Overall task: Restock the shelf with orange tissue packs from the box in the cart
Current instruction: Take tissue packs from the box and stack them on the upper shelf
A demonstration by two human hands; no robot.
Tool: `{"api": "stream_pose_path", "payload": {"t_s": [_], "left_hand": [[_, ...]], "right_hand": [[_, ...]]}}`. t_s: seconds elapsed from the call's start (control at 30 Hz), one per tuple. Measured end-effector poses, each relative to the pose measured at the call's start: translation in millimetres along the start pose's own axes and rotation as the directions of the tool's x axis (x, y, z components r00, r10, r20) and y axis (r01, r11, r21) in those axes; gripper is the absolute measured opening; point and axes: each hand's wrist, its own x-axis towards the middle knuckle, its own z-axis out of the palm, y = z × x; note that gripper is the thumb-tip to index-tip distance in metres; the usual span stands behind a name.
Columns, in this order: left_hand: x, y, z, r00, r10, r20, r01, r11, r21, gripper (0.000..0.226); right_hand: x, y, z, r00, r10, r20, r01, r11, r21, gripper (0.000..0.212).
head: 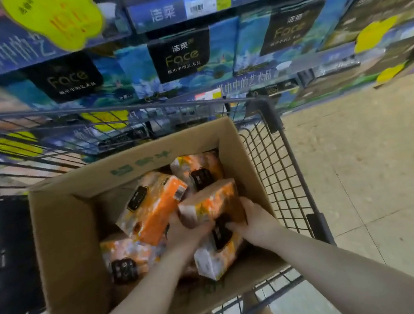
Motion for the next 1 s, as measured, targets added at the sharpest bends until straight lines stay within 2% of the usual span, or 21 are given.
{"api": "stream_pose_path", "payload": {"t_s": [0.13, 0.2, 0.3, 0.33, 0.43, 0.53, 0.63, 0.77, 0.87, 1.0], "left_hand": [[-2.6, -0.3, -40.7, 0.994, -0.072, 0.078, 0.086, 0.975, -0.207, 0.075], [-11.9, 5.1, -57.4, 0.989, -0.083, 0.122, 0.120, 0.932, -0.341, 0.073], [-30.8, 16.0, -77.5, 0.986, -0.051, 0.162, 0.122, 0.878, -0.464, 0.093], [-37.5, 20.3, -81.7, 0.984, -0.023, 0.179, 0.108, 0.870, -0.480, 0.093], [-63.4, 35.2, -94.2, 0.982, 0.040, 0.183, 0.069, 0.834, -0.548, 0.062], [-79.7, 45.1, -107.0, 0.991, 0.072, 0.115, 0.007, 0.821, -0.571, 0.060], [-98.2, 57.3, -117.6, 0.995, 0.098, -0.017, -0.088, 0.792, -0.604, 0.043], [-129.2, 68.7, -134.2, 0.967, 0.120, -0.223, -0.240, 0.715, -0.657, 0.038], [-156.5, 70.8, -156.1, 0.938, 0.140, -0.316, -0.326, 0.663, -0.674, 0.048], [-195.1, 64.6, -192.6, 0.874, 0.125, -0.469, -0.431, 0.643, -0.633, 0.033]], "right_hand": [[-8.4, -15.7, -16.8, 0.999, -0.030, 0.027, 0.028, 0.998, 0.047, 0.097], [-15.2, -28.1, -27.8, 0.996, -0.066, 0.055, 0.062, 0.996, 0.064, 0.093], [-24.0, -47.5, -43.6, 0.986, -0.136, 0.101, 0.120, 0.982, 0.148, 0.082], [-26.6, -54.4, -47.3, 0.980, -0.159, 0.118, 0.140, 0.978, 0.156, 0.080], [-34.3, -73.5, -53.7, 0.966, -0.194, 0.169, 0.172, 0.976, 0.135, 0.072], [-47.0, -96.4, -61.7, 0.954, -0.260, 0.147, 0.243, 0.962, 0.129, 0.048], [-61.4, -122.2, -71.0, 0.941, -0.322, 0.106, 0.312, 0.945, 0.097, 0.040], [-79.0, -160.3, -78.7, 0.893, -0.441, 0.090, 0.440, 0.897, 0.037, 0.047], [-98.7, -196.6, -81.6, 0.842, -0.525, 0.120, 0.532, 0.846, -0.035, 0.038], [-128.2, -248.2, -72.4, 0.727, -0.666, 0.166, 0.686, 0.714, -0.141, 0.034]]}}
